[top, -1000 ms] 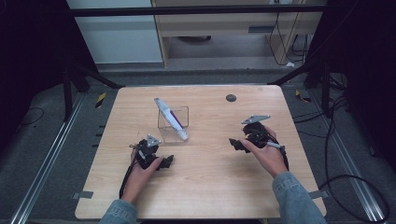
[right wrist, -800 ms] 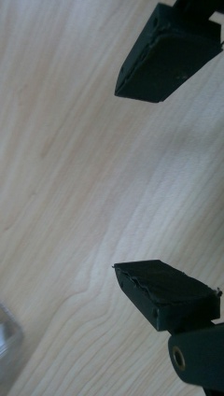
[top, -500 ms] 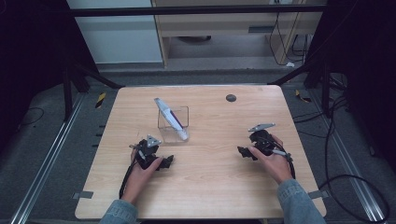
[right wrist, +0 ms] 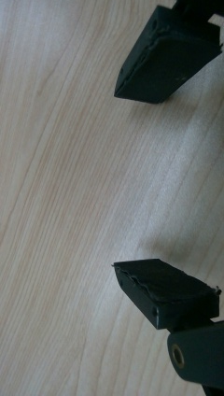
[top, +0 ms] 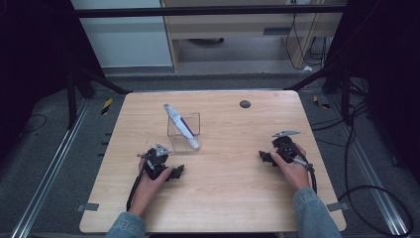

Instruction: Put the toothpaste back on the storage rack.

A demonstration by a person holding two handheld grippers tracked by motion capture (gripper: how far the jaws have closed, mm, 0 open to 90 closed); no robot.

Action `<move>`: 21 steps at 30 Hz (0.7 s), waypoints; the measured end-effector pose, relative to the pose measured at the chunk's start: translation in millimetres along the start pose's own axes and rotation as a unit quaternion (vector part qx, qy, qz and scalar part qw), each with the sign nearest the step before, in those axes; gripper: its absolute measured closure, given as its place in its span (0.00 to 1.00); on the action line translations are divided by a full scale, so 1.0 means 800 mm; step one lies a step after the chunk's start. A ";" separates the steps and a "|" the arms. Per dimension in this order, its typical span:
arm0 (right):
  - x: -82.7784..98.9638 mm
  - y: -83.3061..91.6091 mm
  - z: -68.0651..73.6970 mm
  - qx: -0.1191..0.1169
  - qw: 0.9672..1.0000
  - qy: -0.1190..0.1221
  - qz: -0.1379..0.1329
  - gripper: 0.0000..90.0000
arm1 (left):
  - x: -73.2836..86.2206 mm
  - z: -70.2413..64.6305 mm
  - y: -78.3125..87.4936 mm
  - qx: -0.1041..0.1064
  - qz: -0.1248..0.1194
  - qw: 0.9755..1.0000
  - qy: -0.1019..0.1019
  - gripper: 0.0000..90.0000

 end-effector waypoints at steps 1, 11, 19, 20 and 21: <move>0.000 -0.001 -0.002 0.001 1.000 -0.004 0.001 0.16 | 0.000 0.000 0.000 0.000 0.000 1.000 0.000 0.00; -0.003 -0.005 -0.010 0.008 1.000 -0.015 -0.012 0.16 | 0.000 0.000 0.000 0.000 0.000 1.000 0.000 0.00; -0.002 -0.011 -0.009 0.018 0.999 -0.019 -0.036 0.12 | 0.000 0.000 0.000 0.000 0.000 1.000 0.000 0.00; -0.002 -0.011 -0.008 0.017 0.999 -0.020 -0.040 0.10 | 0.000 0.000 0.000 0.000 0.000 1.000 0.000 0.00; -0.002 -0.013 -0.008 0.017 0.999 -0.016 -0.045 0.09 | 0.000 0.000 0.000 0.000 0.000 1.000 0.000 0.00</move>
Point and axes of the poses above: each handheld gripper's, and its own axes: y roughly backward along the jaws, x roughly out of its underside, z roughly to its left, the point moved 7 cm from there along -y, roughly forward along the jaws, and after that the axes turned 12 degrees about -y, right-handed, at the moved point
